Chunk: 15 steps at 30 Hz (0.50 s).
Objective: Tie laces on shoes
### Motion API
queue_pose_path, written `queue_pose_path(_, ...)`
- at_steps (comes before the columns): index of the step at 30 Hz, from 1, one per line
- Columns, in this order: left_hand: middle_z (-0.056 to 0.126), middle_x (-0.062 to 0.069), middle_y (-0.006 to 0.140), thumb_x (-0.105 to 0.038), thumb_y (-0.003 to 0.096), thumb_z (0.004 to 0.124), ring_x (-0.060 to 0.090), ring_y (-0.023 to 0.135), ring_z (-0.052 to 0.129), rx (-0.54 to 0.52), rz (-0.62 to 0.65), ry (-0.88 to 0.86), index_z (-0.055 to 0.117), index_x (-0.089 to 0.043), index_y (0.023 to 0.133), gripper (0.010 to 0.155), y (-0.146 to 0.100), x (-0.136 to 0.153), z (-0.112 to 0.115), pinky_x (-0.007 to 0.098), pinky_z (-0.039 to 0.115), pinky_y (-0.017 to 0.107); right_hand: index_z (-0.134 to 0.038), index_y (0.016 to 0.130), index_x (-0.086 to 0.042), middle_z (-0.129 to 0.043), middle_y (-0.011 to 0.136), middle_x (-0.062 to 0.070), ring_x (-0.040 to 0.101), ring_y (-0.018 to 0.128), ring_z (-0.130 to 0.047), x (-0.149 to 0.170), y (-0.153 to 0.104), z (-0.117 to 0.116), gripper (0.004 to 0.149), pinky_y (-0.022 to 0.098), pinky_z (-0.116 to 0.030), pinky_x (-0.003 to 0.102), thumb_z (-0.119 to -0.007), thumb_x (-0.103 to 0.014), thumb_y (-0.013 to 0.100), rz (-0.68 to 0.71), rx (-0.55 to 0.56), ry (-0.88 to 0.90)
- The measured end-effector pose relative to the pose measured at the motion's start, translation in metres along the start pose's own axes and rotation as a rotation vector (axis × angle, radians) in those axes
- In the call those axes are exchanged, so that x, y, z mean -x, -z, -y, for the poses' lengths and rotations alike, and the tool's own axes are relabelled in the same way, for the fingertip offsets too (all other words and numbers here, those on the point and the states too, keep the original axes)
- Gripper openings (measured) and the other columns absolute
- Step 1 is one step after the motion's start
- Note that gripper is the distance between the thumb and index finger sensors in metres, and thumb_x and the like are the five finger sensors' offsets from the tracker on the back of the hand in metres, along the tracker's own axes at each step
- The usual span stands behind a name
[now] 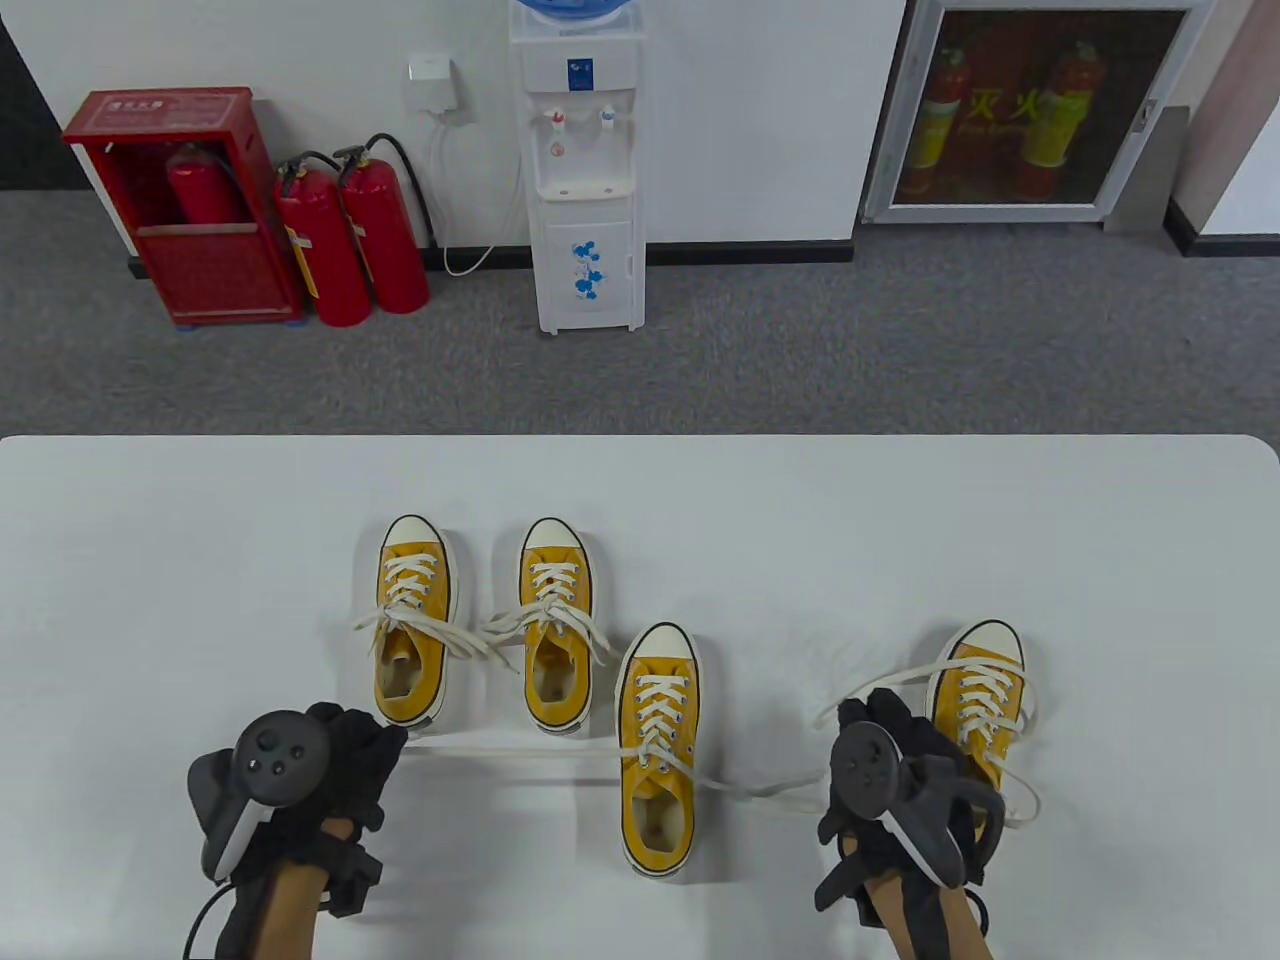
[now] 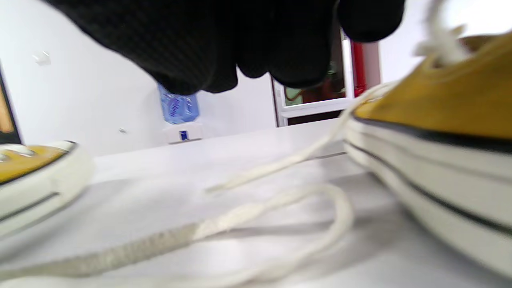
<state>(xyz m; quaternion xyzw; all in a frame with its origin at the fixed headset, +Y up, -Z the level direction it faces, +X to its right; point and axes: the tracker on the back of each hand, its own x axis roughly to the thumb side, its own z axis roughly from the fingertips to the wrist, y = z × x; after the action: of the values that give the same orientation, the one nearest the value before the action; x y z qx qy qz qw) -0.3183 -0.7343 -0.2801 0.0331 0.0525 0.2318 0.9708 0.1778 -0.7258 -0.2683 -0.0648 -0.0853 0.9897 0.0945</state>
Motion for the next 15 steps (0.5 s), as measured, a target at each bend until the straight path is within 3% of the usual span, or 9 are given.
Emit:
queue_pose_path(5, 0.09, 0.002, 0.071, -0.059, 0.0466, 0.08, 0.029, 0.057, 0.095, -0.008, 0.004, -0.017, 0.094, -0.028, 0.063, 0.038, 0.0, 0.0, -0.001, 0.06, 0.075, 0.057, -0.073, 0.099, -0.019, -0.054, 0.109, 0.008, 0.038, 0.096, -0.067, -0.017, -0.004, -0.011, 0.059, 0.07, -0.045, 0.067, -0.085, -0.036, 0.044, 0.143, -0.113, 0.143)
queue_pose_path(15, 0.09, 0.002, 0.072, -0.059, 0.0468, 0.079, 0.029, 0.057, 0.095, -0.009, 0.011, -0.02, 0.094, -0.028, 0.063, 0.038, 0.0, 0.0, -0.001, 0.06, 0.074, 0.057, -0.067, 0.103, -0.02, -0.041, 0.114, 0.007, 0.043, 0.107, -0.048, -0.056, -0.011, -0.042, 0.071, 0.072, -0.033, 0.072, -0.088, -0.046, 0.041, 0.273, -0.32, 0.098)
